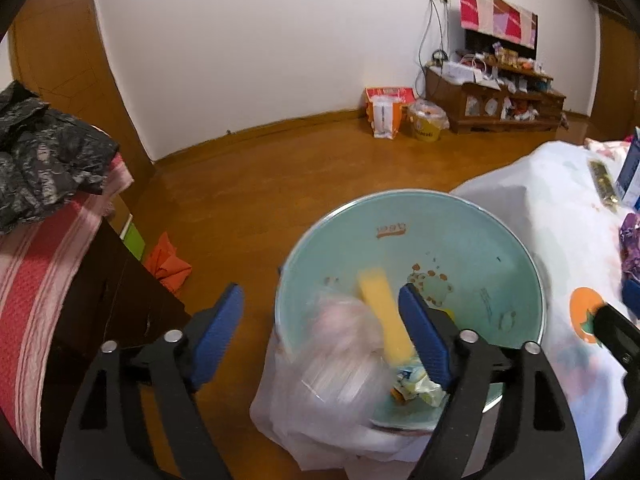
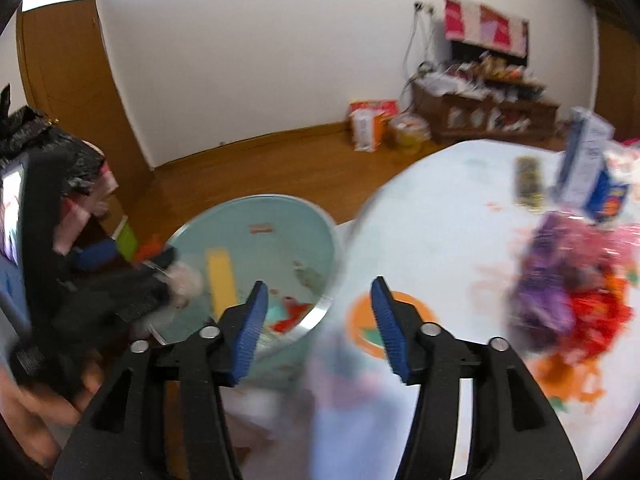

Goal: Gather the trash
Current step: 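Open both tools over the blue bin to drop the bags and sponge, then move both open tools back toward the remaining trash on the table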

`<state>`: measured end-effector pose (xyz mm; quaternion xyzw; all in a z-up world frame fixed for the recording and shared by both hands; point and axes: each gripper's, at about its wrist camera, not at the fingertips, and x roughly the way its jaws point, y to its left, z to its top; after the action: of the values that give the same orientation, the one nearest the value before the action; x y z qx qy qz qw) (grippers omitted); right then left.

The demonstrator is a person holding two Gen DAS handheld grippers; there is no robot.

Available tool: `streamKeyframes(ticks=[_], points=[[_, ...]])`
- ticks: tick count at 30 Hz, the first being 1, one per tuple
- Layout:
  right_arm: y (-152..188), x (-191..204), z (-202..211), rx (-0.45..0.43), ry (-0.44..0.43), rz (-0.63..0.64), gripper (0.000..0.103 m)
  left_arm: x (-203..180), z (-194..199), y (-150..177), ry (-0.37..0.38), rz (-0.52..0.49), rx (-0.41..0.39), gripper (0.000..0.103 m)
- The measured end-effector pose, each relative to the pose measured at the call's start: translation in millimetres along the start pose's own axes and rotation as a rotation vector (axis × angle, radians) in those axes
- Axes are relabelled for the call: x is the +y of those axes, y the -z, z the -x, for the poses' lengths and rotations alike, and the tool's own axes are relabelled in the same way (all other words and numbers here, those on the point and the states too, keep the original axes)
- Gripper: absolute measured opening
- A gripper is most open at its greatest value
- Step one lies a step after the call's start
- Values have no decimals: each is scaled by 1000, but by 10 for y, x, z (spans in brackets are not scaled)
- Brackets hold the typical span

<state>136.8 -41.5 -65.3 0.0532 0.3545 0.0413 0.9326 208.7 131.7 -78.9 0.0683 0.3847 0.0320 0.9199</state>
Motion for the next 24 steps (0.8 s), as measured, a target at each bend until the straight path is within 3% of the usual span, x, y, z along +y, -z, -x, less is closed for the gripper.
streamKeyframes(ticks=[3, 6, 11, 21, 24], points=[[164, -193, 178, -16, 47, 1, 58, 69, 118, 41, -52, 29, -18, 86], [306, -371, 293, -6, 78, -18, 59, 62, 229, 112, -50, 60, -19, 86], [488, -677, 499, 11, 98, -67, 59, -288, 410, 255, 31, 14, -17, 86], [763, -1591, 1045, -32, 252, -240, 59, -1226, 789, 451, 214, -166, -54, 87], [780, -1813, 1131, -35, 270, -291, 58, -1455, 865, 488, 224, -212, -65, 87]])
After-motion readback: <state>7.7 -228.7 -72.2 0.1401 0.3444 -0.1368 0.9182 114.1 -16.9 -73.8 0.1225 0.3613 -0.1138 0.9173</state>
